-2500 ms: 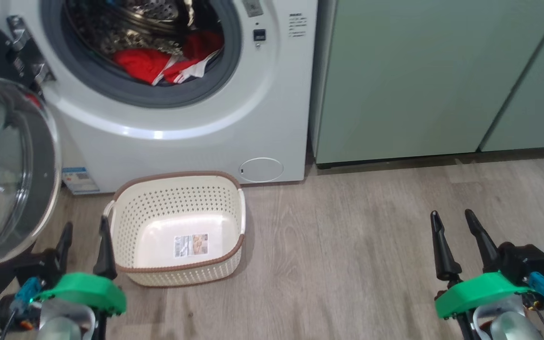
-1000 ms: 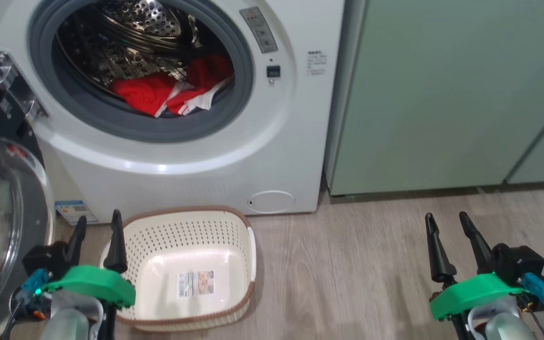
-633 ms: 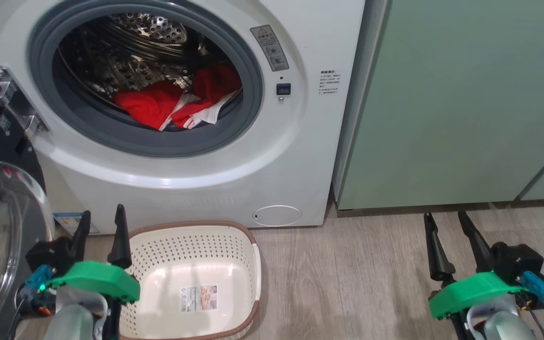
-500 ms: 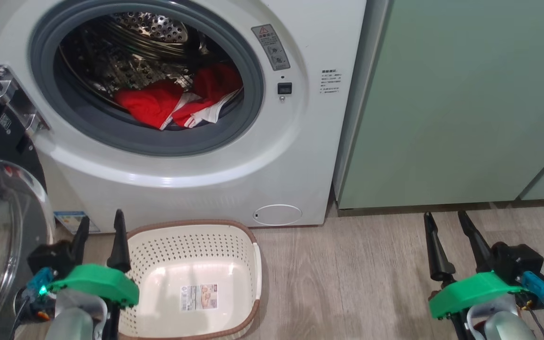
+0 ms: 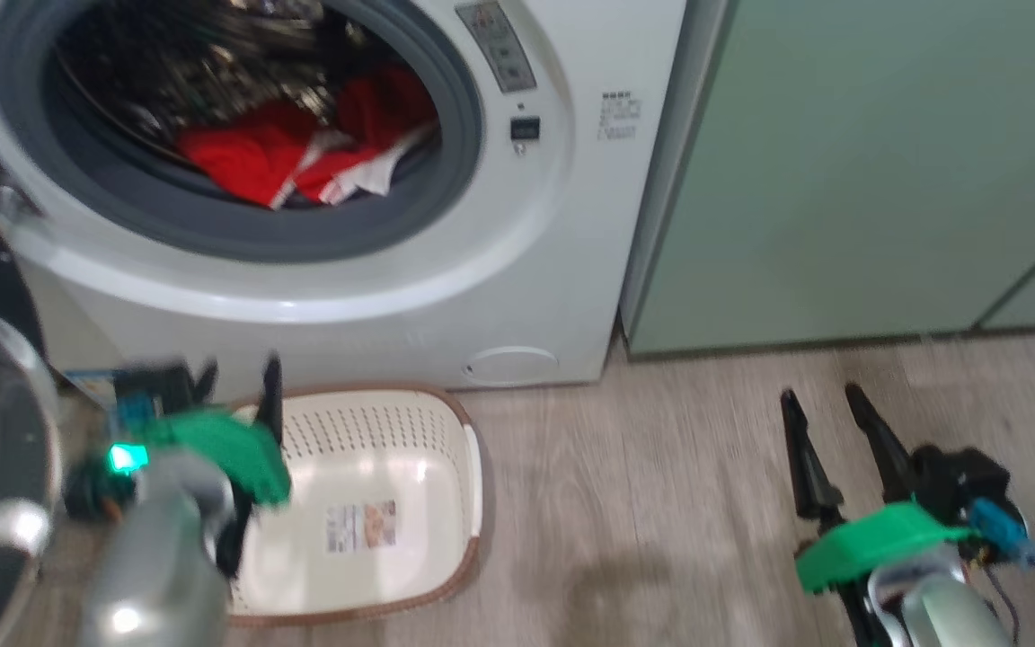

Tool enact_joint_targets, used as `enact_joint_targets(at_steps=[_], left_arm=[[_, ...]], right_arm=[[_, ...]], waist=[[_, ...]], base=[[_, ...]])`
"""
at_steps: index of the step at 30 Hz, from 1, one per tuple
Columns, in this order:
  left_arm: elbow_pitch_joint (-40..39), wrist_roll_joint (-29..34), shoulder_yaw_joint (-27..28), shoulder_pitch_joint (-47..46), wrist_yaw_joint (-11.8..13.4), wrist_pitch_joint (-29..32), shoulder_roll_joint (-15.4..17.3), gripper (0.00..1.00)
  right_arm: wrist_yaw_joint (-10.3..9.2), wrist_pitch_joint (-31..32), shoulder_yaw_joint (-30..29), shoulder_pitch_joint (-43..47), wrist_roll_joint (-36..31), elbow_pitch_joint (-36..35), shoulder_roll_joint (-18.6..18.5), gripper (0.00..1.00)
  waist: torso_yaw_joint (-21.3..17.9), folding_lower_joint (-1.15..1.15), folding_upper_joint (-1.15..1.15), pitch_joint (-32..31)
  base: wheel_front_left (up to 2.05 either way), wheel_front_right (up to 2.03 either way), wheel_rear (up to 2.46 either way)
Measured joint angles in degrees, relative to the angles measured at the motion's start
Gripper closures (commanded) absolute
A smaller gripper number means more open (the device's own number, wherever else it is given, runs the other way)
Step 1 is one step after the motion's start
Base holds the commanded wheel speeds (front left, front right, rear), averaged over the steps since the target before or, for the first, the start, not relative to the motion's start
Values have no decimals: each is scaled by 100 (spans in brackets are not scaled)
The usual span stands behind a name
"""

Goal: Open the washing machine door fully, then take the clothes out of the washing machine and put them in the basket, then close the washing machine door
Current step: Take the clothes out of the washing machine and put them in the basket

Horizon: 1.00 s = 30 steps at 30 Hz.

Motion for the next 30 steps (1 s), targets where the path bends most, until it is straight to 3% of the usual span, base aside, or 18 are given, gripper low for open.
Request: enact_joint_targets(at_steps=[21,30], left_arm=[[759,272,-352,-3674,344,2382,739,0],[1100,566,-506,-4616,604,2709,1250,0]], right_arm=[[0,0,82,-1039,9,-199,156,0],[0,0,105,-1466,9,-288,198,0]], waist=[[-679,0,0,1835],[-872,0,0,2532]], base=[[0,0,0],[0,0,0]])
